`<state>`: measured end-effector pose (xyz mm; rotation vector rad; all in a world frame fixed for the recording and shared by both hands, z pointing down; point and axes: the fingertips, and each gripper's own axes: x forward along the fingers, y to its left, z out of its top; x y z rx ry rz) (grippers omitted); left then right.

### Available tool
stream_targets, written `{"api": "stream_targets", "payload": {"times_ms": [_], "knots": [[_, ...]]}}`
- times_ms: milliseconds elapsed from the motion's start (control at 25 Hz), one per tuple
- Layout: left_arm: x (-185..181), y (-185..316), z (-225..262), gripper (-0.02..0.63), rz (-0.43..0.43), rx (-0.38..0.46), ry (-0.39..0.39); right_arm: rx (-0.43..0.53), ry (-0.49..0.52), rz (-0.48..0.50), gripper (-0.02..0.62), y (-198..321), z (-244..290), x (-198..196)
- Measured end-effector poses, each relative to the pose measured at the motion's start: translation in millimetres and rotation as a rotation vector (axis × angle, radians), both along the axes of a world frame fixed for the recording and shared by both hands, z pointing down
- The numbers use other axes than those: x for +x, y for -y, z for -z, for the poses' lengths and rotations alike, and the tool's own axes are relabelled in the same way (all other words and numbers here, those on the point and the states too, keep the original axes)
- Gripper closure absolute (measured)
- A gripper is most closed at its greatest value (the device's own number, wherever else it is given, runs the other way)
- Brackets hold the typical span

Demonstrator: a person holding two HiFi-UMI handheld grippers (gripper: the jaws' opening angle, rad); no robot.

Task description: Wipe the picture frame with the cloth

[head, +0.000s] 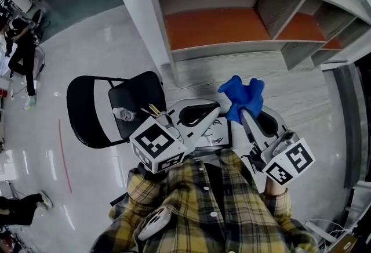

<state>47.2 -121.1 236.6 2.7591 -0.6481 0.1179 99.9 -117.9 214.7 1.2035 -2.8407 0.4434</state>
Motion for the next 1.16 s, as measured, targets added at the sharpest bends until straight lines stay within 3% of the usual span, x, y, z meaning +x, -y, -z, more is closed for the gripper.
{"api": "stream_targets", "payload": {"times_ms": [1160], "knots": [[4, 4, -5, 0.600, 0.003, -0.037, 0.017, -0.046, -0.012, 0.021, 0.543, -1, -15, 3]]}}
